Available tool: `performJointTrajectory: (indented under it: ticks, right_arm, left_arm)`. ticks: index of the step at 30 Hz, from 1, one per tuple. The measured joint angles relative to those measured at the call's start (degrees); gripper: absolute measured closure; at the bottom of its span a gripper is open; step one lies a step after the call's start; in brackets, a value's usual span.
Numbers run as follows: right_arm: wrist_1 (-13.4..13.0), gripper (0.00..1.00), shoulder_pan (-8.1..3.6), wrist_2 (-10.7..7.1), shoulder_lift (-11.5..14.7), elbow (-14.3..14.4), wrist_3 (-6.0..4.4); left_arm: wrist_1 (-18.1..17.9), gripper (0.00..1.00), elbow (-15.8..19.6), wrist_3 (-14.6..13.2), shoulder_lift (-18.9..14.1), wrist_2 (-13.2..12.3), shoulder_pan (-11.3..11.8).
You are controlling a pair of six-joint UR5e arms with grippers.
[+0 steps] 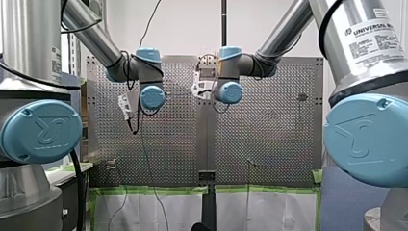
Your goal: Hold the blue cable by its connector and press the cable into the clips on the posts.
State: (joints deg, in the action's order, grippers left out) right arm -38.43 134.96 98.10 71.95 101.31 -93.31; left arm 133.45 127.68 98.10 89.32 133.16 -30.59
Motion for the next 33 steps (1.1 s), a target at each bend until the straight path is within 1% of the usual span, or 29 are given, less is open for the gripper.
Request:
performJointTrajectory:
  ticks: [5,12,14,18,24,29,33]
  right_arm:
    - [1.1,1.00,-0.07,-0.84,2.3,-1.0,0.15]
    - [2.5,1.00,-0.09,-2.49,5.8,-2.9,-0.01]
    - [2.6,1.00,-0.09,-2.87,6.3,-3.1,-0.03]
    - [2.9,1.00,-0.09,-3.40,6.5,-3.2,-0.04]
    - [3.2,1.00,-0.08,-3.43,6.1,-3.2,0.05]
    - [3.1,1.00,-0.08,-3.47,5.2,-3.3,0.24]
    - [2.8,1.00,-0.08,-3.51,4.7,-3.6,0.13]
  left_arm:
    - [1.0,1.00,-0.5,0.1,-0.9,-0.1,0.8]
    - [3.0,1.00,-1.7,0.1,-1.5,-0.3,2.0]
    - [3.2,1.00,-1.9,0.1,-1.9,-0.5,2.2]
    - [4.2,1.00,-2.6,0.1,-3.2,-0.8,3.0]
    - [6.9,1.00,-4.6,0.1,-5.2,-1.1,4.3]
    - [9.1,1.00,-6.8,0.2,-5.8,-1.6,5.4]
    - [11.1,1.00,-8.7,0.2,-5.8,-1.8,6.5]
